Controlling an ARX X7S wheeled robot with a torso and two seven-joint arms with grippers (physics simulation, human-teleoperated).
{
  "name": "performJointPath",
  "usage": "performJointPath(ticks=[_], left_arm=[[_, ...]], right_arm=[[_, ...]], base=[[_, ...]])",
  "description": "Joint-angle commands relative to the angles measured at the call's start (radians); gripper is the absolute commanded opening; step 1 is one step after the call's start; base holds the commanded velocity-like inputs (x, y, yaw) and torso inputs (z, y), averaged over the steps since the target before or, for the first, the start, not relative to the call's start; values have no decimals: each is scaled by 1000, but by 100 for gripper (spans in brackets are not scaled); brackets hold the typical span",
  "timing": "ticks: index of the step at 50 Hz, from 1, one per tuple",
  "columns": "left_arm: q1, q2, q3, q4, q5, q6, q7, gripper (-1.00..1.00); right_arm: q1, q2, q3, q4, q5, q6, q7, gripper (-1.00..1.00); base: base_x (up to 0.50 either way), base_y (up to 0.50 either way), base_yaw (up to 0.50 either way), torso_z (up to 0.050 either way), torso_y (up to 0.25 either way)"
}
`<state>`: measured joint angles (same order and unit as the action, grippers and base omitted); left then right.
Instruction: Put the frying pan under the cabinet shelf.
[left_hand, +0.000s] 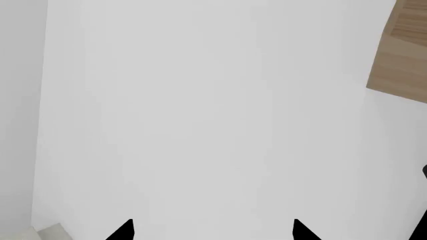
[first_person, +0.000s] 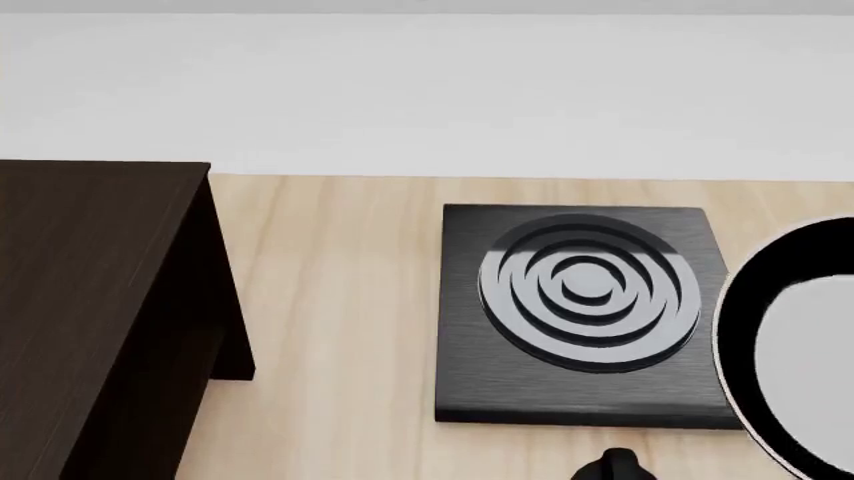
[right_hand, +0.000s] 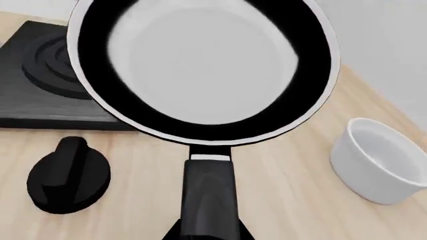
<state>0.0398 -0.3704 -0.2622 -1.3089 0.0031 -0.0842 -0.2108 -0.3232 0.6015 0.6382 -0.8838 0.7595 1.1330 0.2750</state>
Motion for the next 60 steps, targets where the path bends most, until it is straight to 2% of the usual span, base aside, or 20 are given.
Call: performJointPath(ticks=[1, 4, 8, 10, 15, 20, 23, 34, 52, 57, 60], left_arm=[[0, 0, 0, 0, 0, 0, 0, 100], [0, 0, 0, 0, 0, 0, 0, 100], [0, 0, 0, 0, 0, 0, 0, 100], [0, 0, 0, 0, 0, 0, 0, 100], [0, 0, 0, 0, 0, 0, 0, 100], [0, 0, 0, 0, 0, 0, 0, 100], [0, 0, 0, 0, 0, 0, 0, 100], [0, 0, 0, 0, 0, 0, 0, 100], [0, 0, 0, 0, 0, 0, 0, 100], [0, 0, 0, 0, 0, 0, 0, 100], [0, 0, 0, 0, 0, 0, 0, 100]], right_arm=[[258, 117, 84, -135, 206, 317, 70, -100], [377, 142, 98, -128, 329, 424, 124, -100], [450, 203, 35, -80, 497, 428, 264, -100], [527, 237, -53, -34, 546, 427, 318, -100], [652, 301, -177, 36, 723, 414, 467, -100], [846, 395, -383, 115, 944, 371, 665, -100], [953, 413, -501, 143, 1011, 354, 722, -100], [1193, 397, -720, 203, 1083, 357, 764, -100], [1314, 400, -908, 219, 1229, 327, 809, -100], [1443, 382, -1039, 248, 1324, 329, 866, -100], [1478, 375, -1074, 253, 1352, 312, 889, -100]], base=[[0, 0, 0, 0, 0], [0, 0, 0, 0, 3], [0, 0, 0, 0, 0], [0, 0, 0, 8, 0], [0, 0, 0, 0, 2], [0, 0, 1, 0, 2], [0, 0, 0, 0, 0], [0, 0, 0, 0, 2], [0, 0, 0, 1, 2], [0, 0, 1, 0, 0], [0, 0, 0, 3, 3]])
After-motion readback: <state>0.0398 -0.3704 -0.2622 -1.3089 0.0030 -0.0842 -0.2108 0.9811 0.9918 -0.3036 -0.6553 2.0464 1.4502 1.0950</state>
